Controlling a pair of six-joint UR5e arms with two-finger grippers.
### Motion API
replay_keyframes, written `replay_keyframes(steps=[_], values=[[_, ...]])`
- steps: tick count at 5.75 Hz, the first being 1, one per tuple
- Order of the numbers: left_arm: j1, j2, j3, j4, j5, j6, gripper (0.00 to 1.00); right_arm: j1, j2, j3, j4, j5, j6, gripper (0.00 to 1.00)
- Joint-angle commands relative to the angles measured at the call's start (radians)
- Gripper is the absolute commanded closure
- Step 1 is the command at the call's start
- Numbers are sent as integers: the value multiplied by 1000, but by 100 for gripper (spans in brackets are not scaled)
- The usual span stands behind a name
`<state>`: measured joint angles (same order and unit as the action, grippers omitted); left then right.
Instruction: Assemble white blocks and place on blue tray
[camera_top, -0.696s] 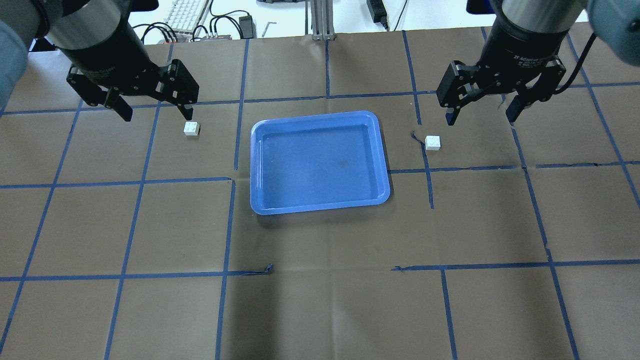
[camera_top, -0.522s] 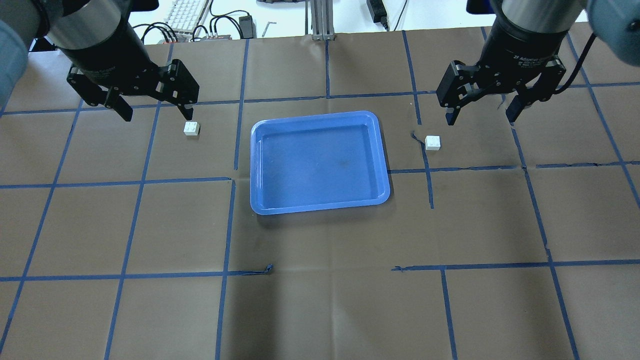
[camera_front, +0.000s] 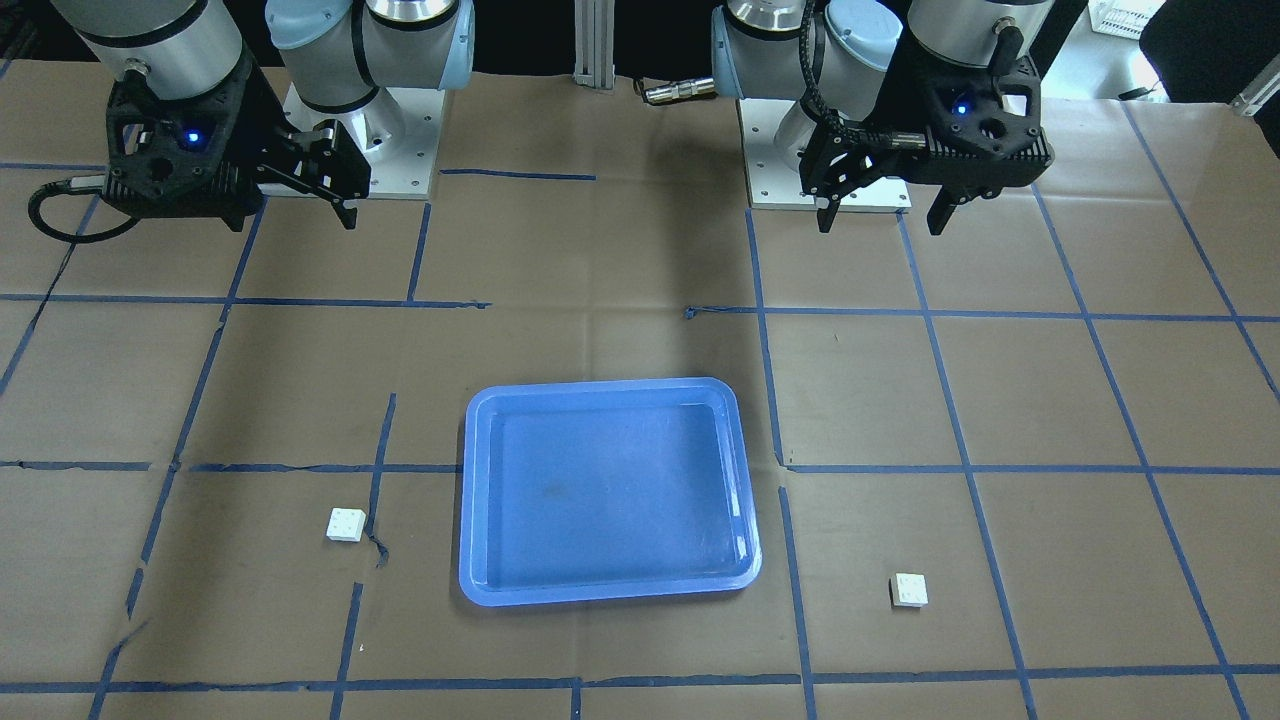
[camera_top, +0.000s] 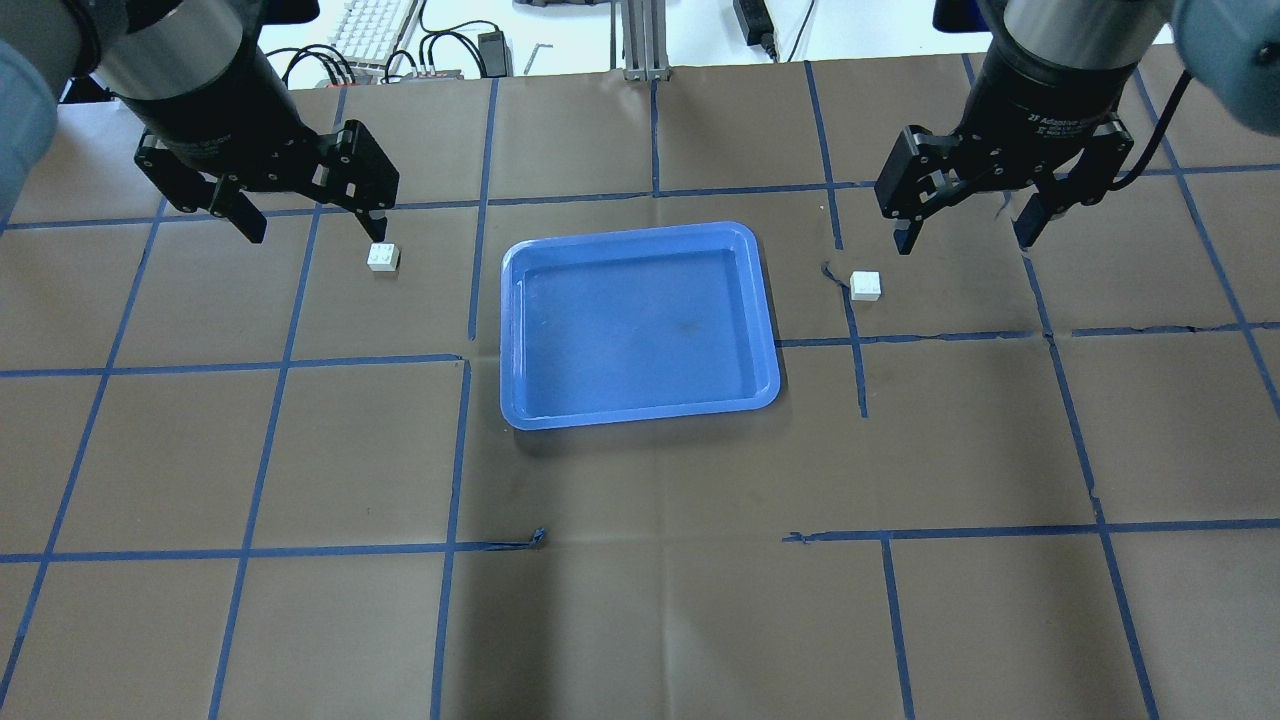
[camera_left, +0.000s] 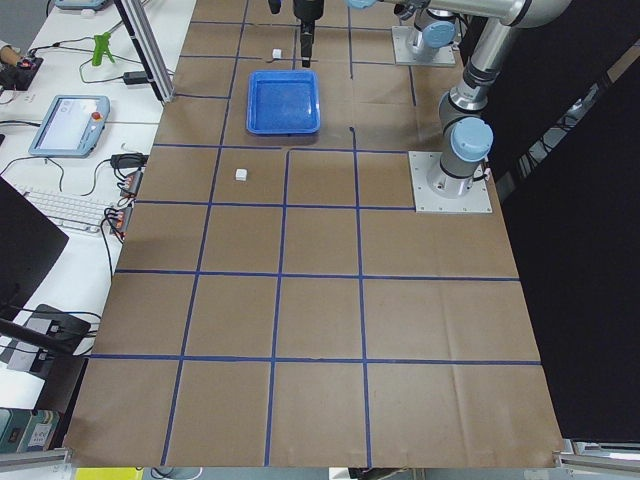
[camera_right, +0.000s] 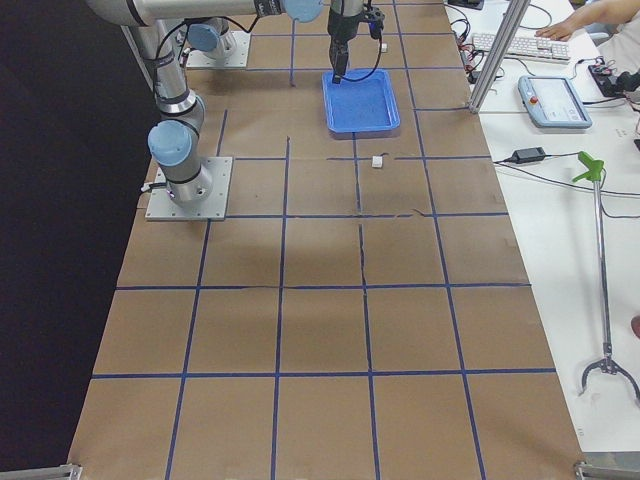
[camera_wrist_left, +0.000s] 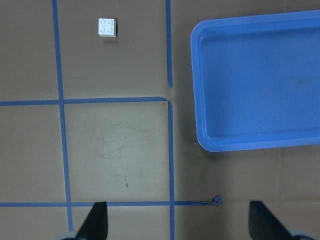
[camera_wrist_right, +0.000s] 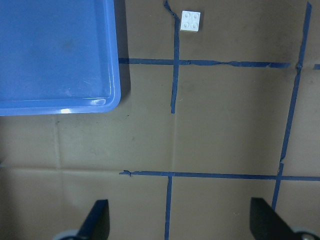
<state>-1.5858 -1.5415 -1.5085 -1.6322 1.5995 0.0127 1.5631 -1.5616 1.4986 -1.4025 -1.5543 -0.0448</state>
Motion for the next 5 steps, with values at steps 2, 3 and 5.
replay_keyframes(steps=[2, 3, 5], values=[[48, -44, 1, 30, -7, 41, 1, -3, 2, -1, -1, 10, -194, 0], [90, -148, 4, 148, -12, 175, 1, -9, 12, 0, -10, -1, -451, 0], [183, -436, 7, 508, -76, 226, 1, -44, 34, 2, -80, 5, -910, 0]])
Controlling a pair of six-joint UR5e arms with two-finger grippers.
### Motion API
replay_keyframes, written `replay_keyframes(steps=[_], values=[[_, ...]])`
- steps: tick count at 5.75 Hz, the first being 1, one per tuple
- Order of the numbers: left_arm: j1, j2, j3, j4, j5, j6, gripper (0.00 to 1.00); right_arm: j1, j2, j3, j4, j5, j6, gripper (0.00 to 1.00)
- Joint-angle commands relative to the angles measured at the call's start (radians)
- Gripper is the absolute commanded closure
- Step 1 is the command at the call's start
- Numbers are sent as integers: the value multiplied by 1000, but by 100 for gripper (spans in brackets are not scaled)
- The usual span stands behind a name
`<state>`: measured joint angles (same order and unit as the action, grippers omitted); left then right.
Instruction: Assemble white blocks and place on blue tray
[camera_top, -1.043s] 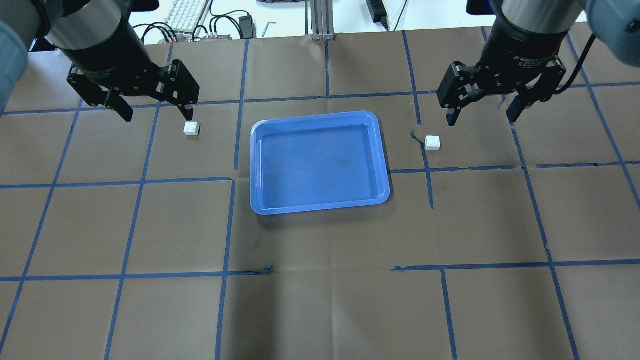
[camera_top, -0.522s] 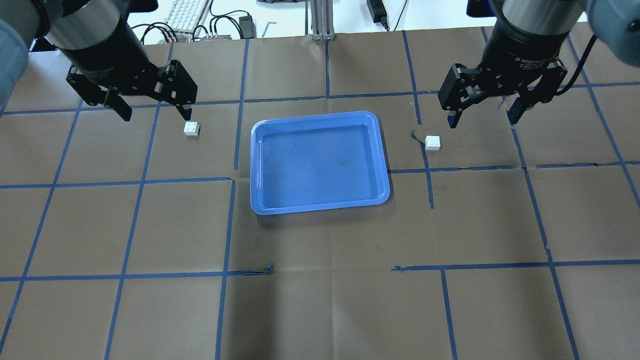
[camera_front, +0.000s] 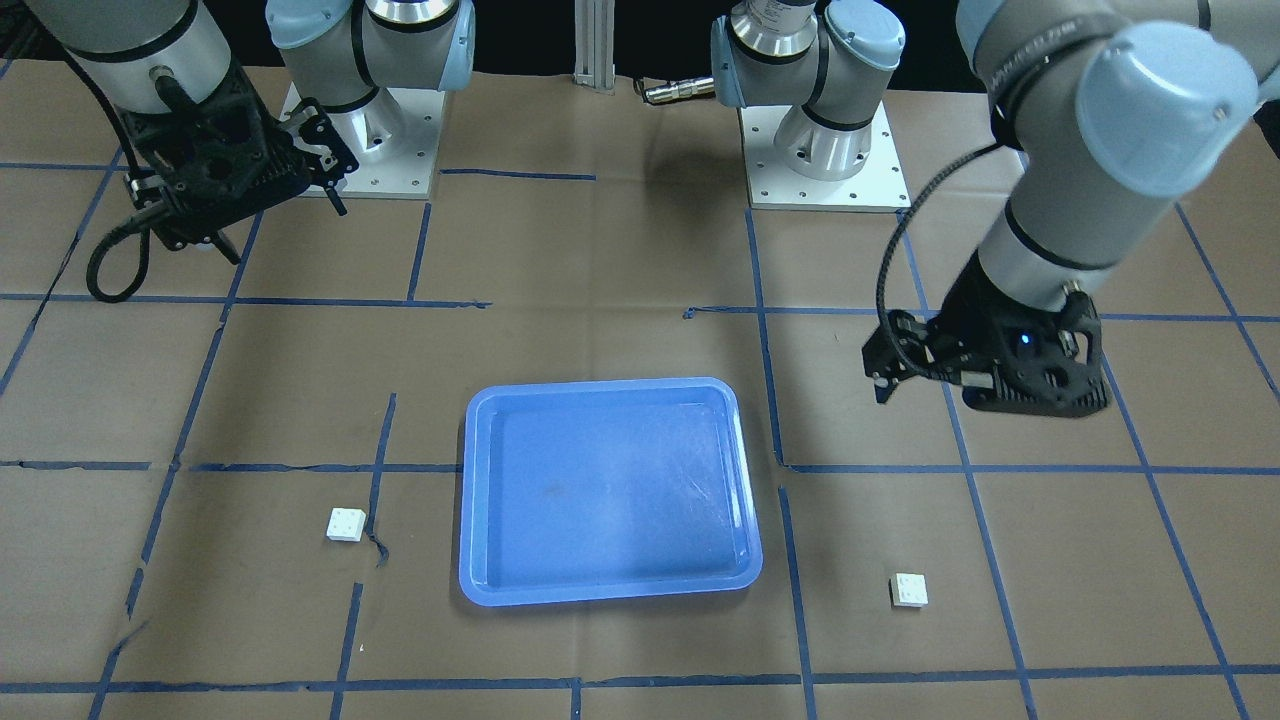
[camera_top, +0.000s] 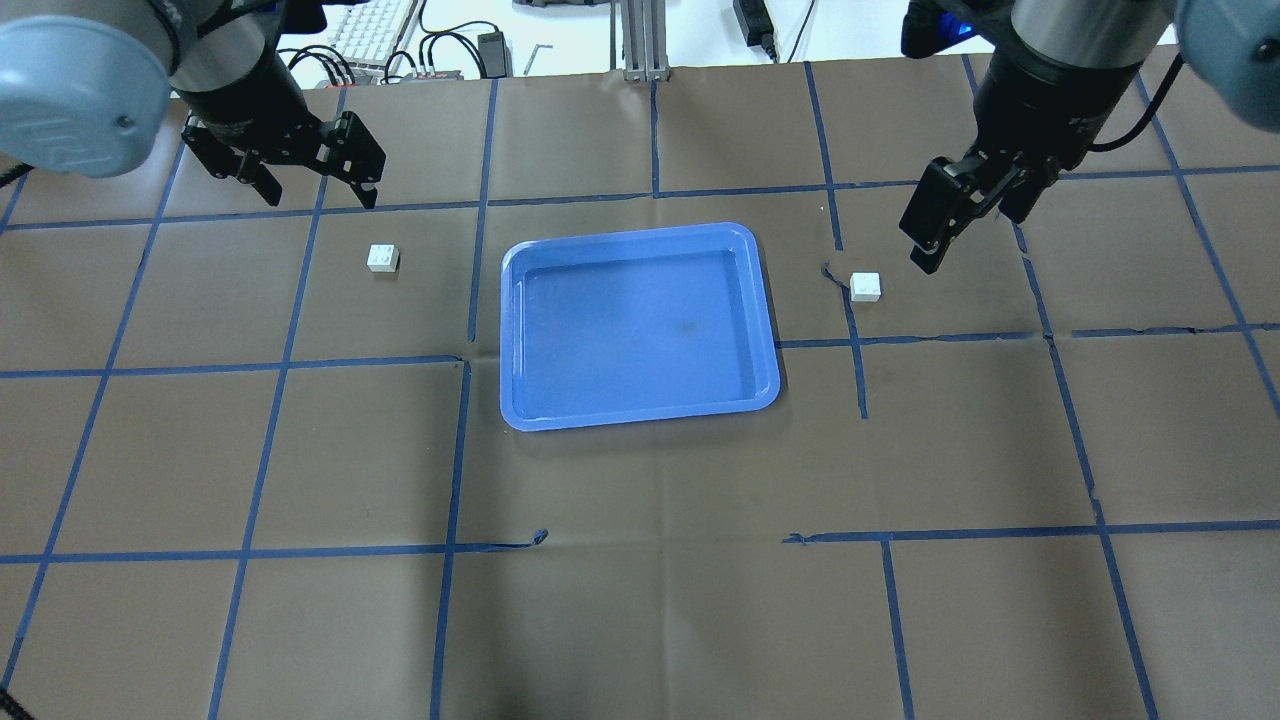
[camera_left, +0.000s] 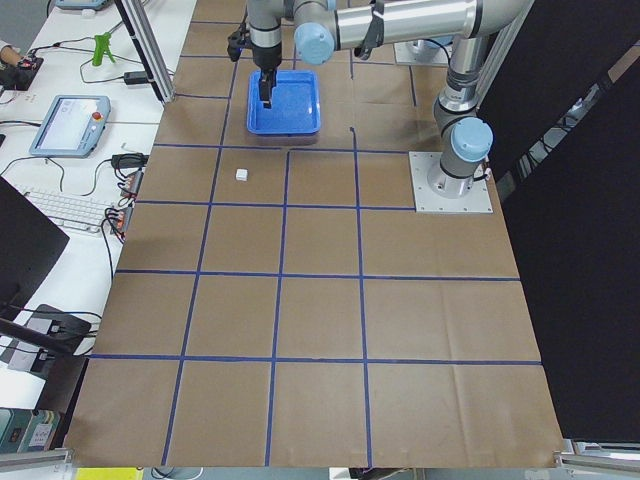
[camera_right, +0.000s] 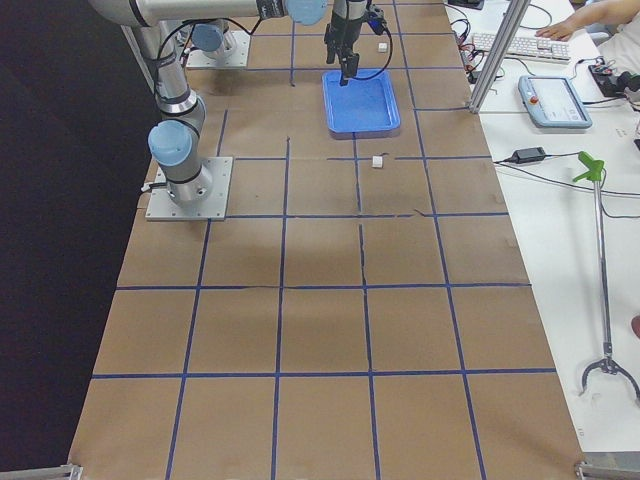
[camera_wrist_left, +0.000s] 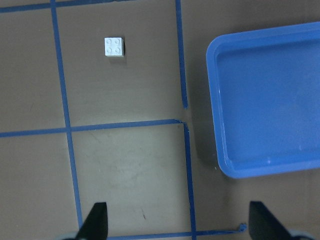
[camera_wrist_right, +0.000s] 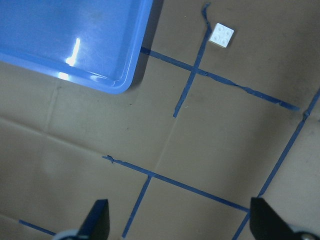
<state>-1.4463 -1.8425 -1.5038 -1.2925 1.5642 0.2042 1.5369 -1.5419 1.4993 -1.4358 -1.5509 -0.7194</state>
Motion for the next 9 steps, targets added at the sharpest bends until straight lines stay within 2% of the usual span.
replay_keyframes(steps=[1, 2, 3, 4, 5, 6, 7, 8, 9], values=[[47, -237, -3, 264, -41, 76, 1, -38, 47, -1, -133, 9, -557, 1], [47, -312, -4, 304, -38, 122, 1, -55, 68, 1, -173, 17, -826, 1], [47, -352, -4, 308, -30, 127, 1, -69, 90, 1, -210, 26, -973, 1], [47, -365, -9, 303, -27, 127, 1, -110, 126, 1, -219, 94, -1052, 0], [50, -376, -25, 308, -26, 127, 1, -177, 184, 2, -219, 230, -1058, 0], [50, -379, -27, 315, -24, 127, 5, -220, 230, 13, -218, 320, -1060, 0], [50, -386, -27, 352, -26, 129, 34, -236, 252, 72, -282, 394, -1116, 0], [50, -394, -26, 366, -26, 133, 67, -268, 275, 170, -405, 481, -1144, 0], [50, -394, -18, 367, -23, 171, 95, -293, 317, 282, -561, 573, -1152, 0]])
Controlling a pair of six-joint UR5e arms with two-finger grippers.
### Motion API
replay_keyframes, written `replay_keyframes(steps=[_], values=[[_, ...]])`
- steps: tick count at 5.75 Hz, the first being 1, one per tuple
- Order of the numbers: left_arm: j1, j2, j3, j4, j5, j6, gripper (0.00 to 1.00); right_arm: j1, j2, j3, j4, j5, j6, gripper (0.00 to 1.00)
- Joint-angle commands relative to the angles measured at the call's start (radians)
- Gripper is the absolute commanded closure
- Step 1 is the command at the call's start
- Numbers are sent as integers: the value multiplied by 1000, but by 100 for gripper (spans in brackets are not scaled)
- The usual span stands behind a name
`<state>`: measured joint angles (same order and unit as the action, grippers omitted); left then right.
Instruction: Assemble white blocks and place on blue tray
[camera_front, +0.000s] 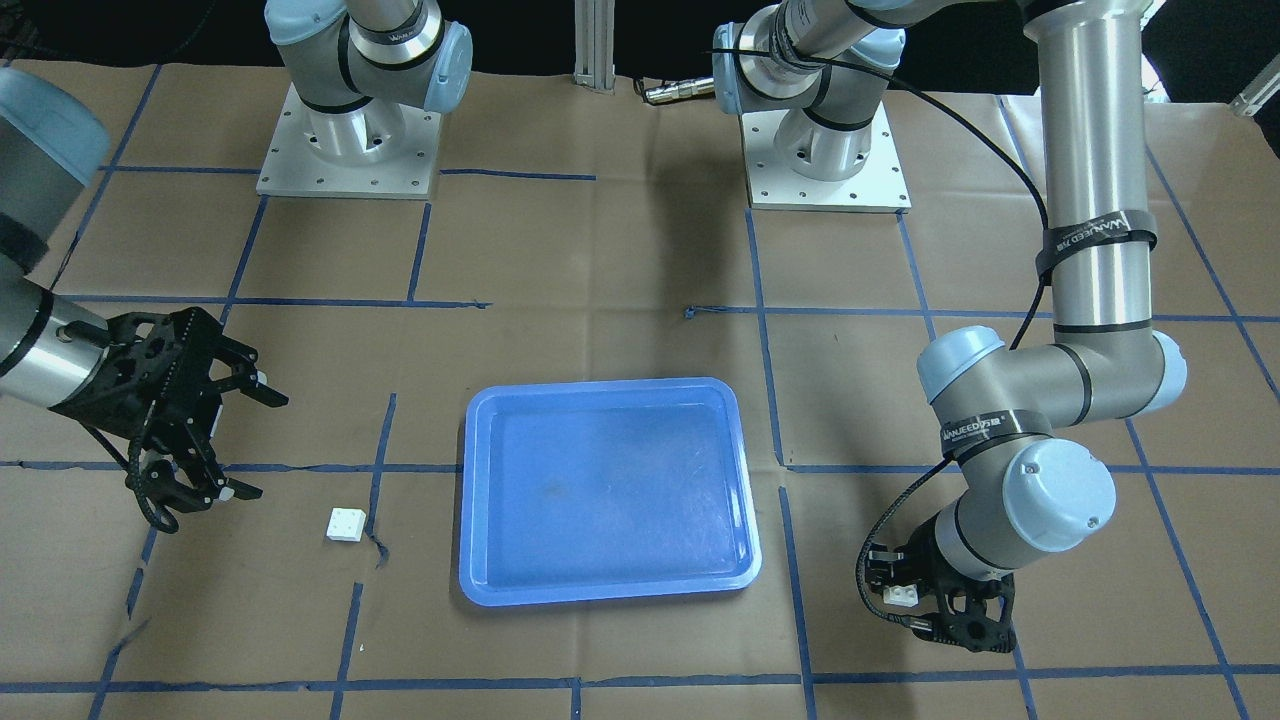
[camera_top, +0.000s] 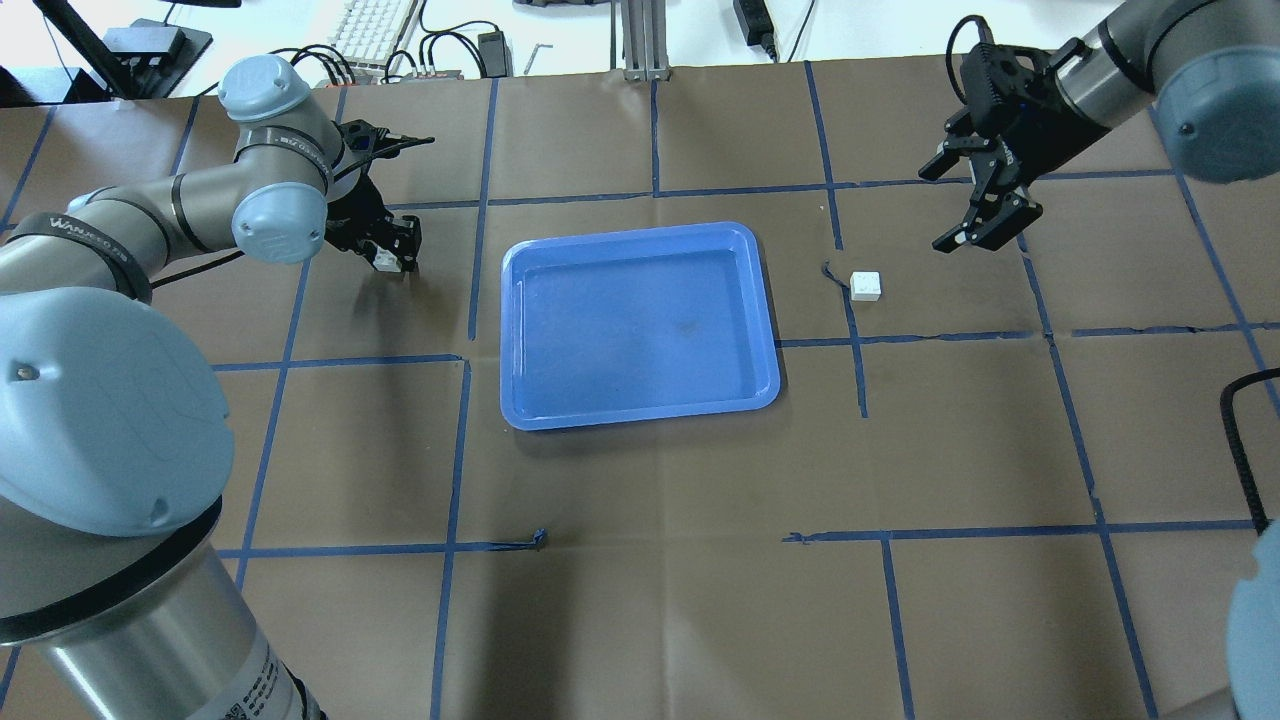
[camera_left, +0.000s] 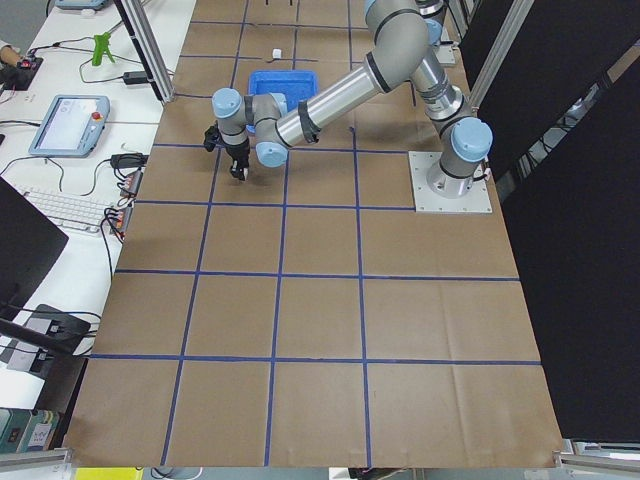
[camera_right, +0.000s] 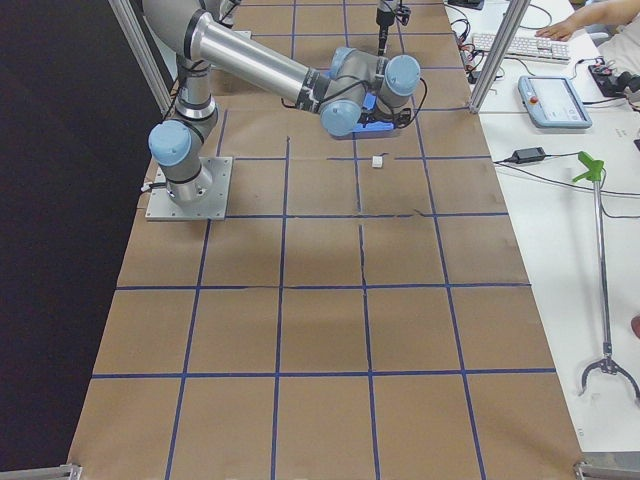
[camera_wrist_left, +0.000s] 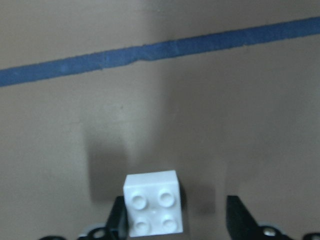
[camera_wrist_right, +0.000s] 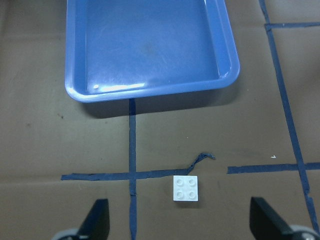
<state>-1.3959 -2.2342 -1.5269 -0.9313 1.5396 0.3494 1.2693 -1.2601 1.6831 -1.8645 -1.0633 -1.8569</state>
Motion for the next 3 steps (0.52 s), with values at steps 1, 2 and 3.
replay_keyframes(steps=[1, 2, 3], values=[[2, 14, 20, 6, 16, 118, 100, -25, 82, 165, -245, 91, -15, 0], [-23, 43, 4, 6, 40, 241, 100, -25, 131, 176, -312, 89, -18, 0], [-114, 73, 1, 8, 13, 481, 99, -25, 184, 176, -324, 89, -40, 0]])
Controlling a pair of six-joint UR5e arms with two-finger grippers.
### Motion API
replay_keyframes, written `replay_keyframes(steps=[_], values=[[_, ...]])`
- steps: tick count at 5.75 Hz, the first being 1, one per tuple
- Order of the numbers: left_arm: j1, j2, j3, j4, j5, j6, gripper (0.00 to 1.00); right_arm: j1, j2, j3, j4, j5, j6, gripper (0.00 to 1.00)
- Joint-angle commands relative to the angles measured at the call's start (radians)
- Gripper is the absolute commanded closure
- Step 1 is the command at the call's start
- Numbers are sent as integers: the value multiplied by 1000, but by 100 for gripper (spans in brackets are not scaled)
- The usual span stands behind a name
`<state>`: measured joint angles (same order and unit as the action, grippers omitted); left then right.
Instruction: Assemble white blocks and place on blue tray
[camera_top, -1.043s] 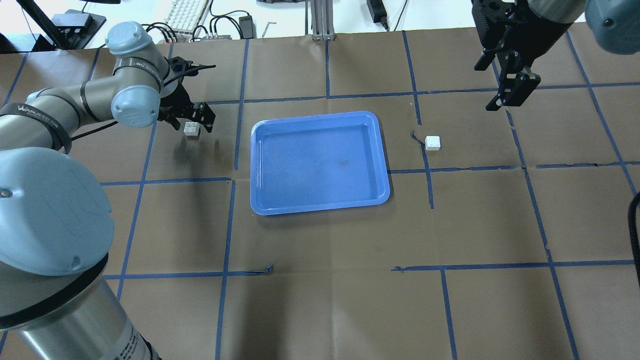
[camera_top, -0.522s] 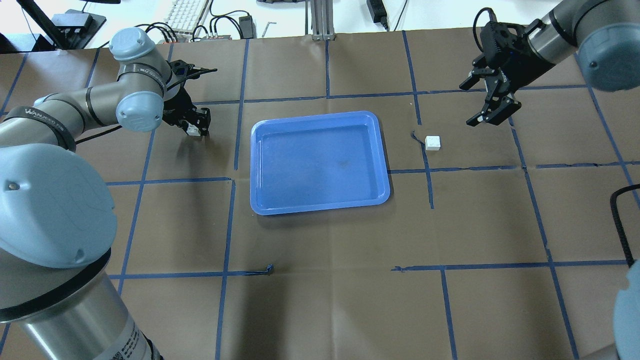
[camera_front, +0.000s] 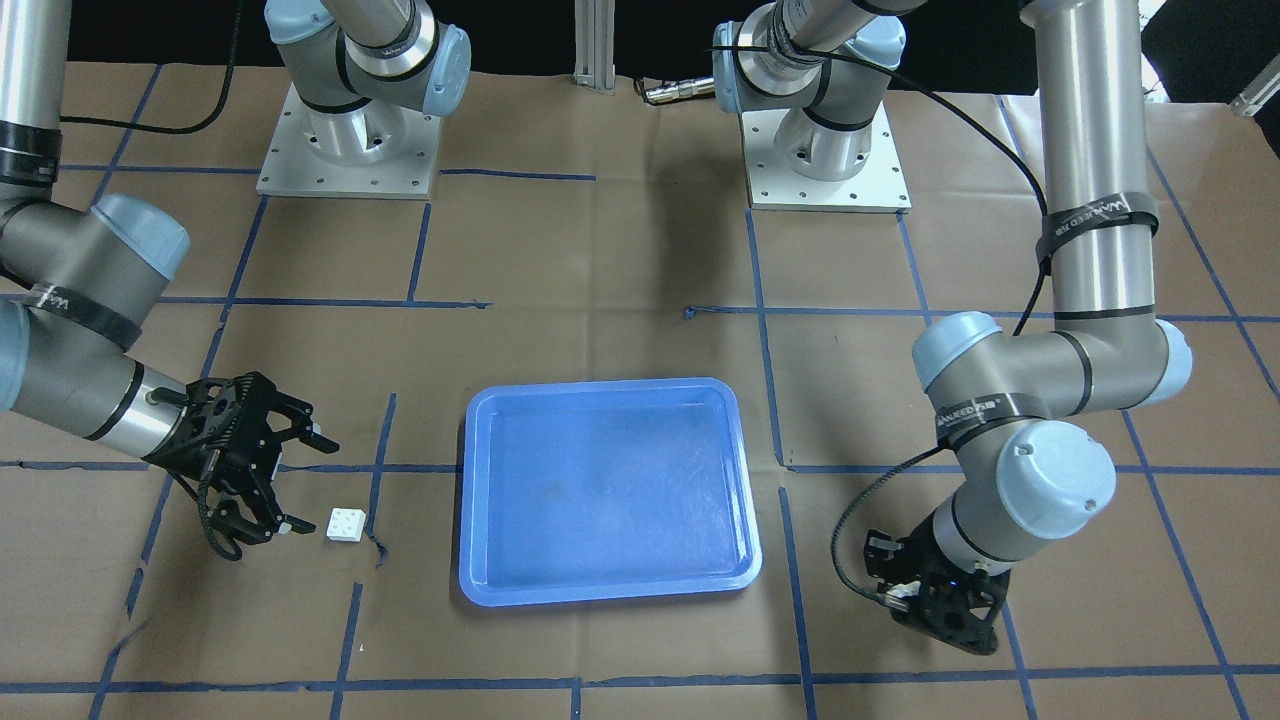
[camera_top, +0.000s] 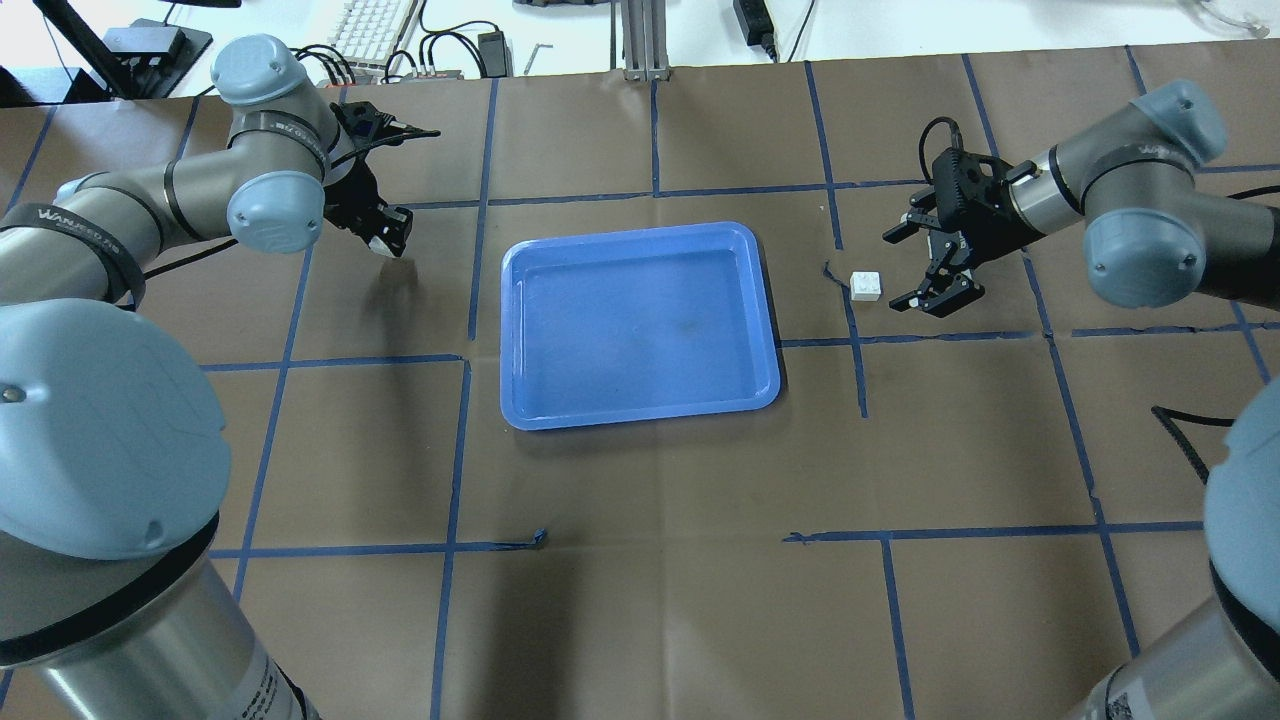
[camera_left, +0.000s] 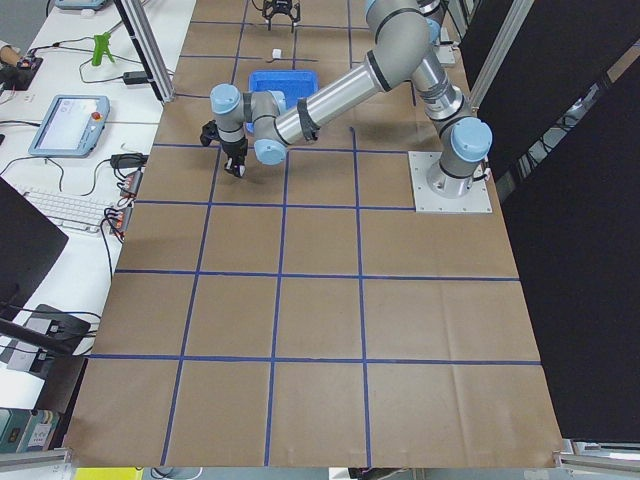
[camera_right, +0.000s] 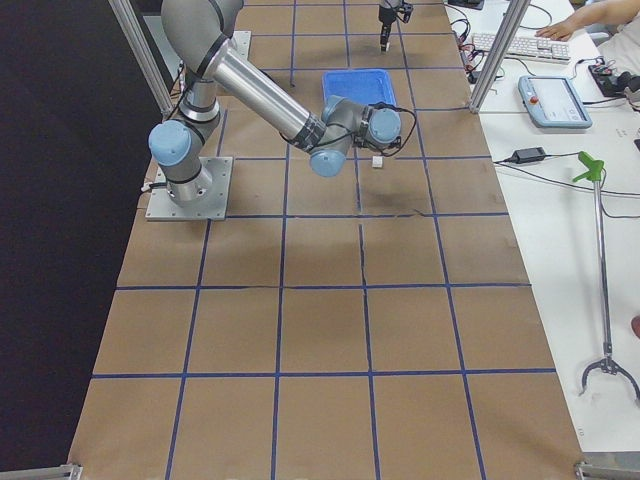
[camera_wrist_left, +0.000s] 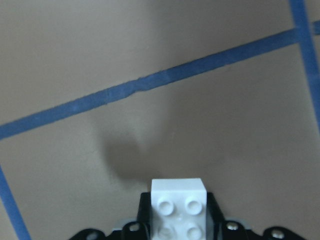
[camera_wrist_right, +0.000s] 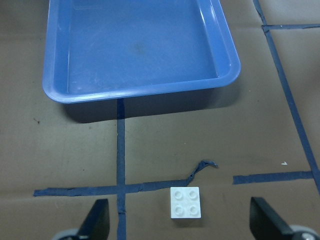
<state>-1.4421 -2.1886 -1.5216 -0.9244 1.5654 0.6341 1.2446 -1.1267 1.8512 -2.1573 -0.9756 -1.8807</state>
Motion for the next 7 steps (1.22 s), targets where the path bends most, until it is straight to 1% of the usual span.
replay_keyframes(steps=[1, 2, 3, 4, 5, 6, 7], values=[[-186, 56, -11, -1, -24, 279, 99, 0, 80, 0, -39, 2, -30, 0], [-301, 64, -12, -11, -30, 307, 99, 0, 82, 0, -41, 30, -32, 0], [-375, 64, -49, -14, -30, 343, 99, 0, 82, 0, -47, 67, -32, 1], [-412, 67, -127, -2, -25, 372, 98, 0, 82, 0, -59, 69, -32, 10], [-420, 69, -152, 1, -28, 454, 93, 0, 82, 0, -71, 68, -32, 26], [-426, 60, -149, 1, -27, 487, 93, 0, 93, -1, -79, 68, -32, 26], [-428, 59, -144, 1, -27, 487, 93, 0, 102, -19, -79, 63, -32, 30]])
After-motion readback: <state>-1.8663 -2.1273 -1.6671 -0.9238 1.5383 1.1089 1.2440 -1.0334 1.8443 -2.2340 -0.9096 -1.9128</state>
